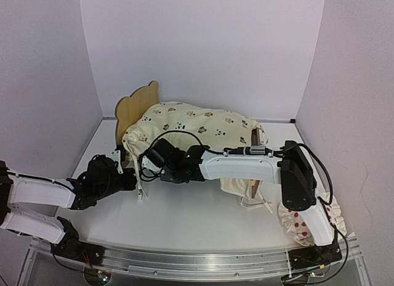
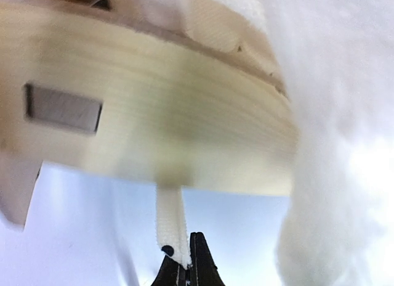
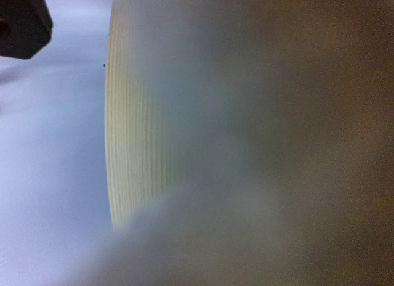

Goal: Set up the pet bed

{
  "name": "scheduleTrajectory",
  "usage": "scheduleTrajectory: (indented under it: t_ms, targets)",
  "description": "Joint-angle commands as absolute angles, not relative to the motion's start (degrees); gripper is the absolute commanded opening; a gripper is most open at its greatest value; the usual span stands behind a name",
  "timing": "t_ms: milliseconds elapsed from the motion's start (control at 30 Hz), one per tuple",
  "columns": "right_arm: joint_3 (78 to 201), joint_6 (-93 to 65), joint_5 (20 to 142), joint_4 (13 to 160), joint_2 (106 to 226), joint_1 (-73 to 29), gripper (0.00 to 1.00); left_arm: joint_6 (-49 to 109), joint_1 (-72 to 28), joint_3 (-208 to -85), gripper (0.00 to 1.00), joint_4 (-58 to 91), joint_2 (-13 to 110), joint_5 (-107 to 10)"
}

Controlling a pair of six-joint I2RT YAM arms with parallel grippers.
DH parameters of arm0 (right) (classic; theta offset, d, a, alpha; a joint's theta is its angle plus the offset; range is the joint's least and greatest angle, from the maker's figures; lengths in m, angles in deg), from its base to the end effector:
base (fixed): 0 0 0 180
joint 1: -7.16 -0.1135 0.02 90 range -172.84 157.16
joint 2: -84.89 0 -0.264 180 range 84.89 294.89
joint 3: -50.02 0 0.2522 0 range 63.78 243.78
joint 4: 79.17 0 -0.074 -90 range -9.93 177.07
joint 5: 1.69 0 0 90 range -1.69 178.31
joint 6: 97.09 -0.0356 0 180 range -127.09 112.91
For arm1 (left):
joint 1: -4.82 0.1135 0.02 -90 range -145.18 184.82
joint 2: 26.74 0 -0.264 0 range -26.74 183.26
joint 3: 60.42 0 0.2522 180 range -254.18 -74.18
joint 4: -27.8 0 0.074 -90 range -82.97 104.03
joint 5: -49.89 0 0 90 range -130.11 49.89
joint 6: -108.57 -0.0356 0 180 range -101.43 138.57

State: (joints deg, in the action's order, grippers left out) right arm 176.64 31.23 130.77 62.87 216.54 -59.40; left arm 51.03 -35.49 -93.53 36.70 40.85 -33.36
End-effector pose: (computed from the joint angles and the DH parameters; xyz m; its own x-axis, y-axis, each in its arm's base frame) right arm 0.2289 0.4675 0.2203 0.0851 -0.9537 -0.2885 -0.5451 0.1978 -0.8147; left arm 0.1750 -0.1429 0.1676 -0.5792 -0.2076 -0.7883 0.2971 0.8467 -0.4413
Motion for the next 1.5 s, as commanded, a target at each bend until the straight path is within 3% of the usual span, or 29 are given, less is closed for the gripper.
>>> scheduleTrajectory:
  t_ms: [0,633,867,1100,1267,1467]
  targets:
    - [180.63,25.45,138.96,72.8,216.93,-57.08,0.04,54.37,-35.26,-93.64,0.0,29.88,41.03,-30.98]
    - [162.87,21.52,135.33,83.42,215.0,-51.95,0.08,54.76,-35.17,-99.43,0.0,27.29,53.52,-29.16]
    - [165.59,21.2,133.09,83.77,216.52,-49.9,0.29,55.35,-35.17,-102.37,0.0,20.55,51.56,-33.25]
    - [170.17,20.0,130.5,80.85,218.65,-48.43,0.57,54.31,-35.17,-106.38,0.0,9.47,47.15,-37.32]
    - [164.53,13.25,122.51,75.55,212.34,-48.45,0.81,53.88,-35.17,-107.84,0.0,5.14,46.24,-38.08]
    - [161.38,7.08,112.25,65.88,205.65,-48.46,0.98,52.95,-35.17,-109.97,0.0,1.19,43.4,-39.34]
